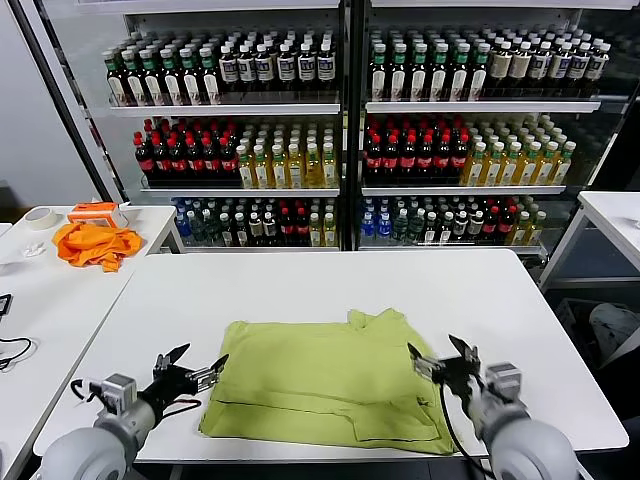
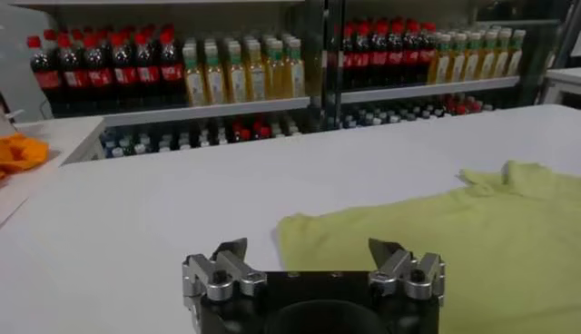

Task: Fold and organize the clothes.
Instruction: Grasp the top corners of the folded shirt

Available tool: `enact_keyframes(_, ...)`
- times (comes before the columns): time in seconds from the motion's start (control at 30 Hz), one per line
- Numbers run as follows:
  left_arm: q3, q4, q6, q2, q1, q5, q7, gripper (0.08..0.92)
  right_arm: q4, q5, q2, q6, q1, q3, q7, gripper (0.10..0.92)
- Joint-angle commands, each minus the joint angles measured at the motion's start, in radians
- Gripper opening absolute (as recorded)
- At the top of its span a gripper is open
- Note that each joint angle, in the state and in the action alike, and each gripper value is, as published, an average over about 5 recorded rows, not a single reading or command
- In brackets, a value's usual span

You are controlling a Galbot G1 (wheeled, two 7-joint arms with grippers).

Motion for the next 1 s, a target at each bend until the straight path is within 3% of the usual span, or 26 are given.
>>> enact_keyframes(0.03, 0.15, 0.256, -0.006, -0.015, -0.262, 0.005, 0.033, 0.822, -0.302, 0.013, 0.105, 0.002, 0.324, -0.192, 0.01, 0.823)
enact_keyframes(0.57, 0.268, 0.393, -0.034, -0.065, -0.408, 0.006, 0.048, 0.823, -0.451, -0.025, 0.205, 0.067, 0.337, -0.272, 0.127, 0.823)
enact_keyframes(1.0, 0.283, 0.446, -0.041, -0.088, -0.431, 0.01, 0.059, 0.823, -0.472, -0.032, 0.222, 0.082, 0.34, -0.262, 0.142, 0.823)
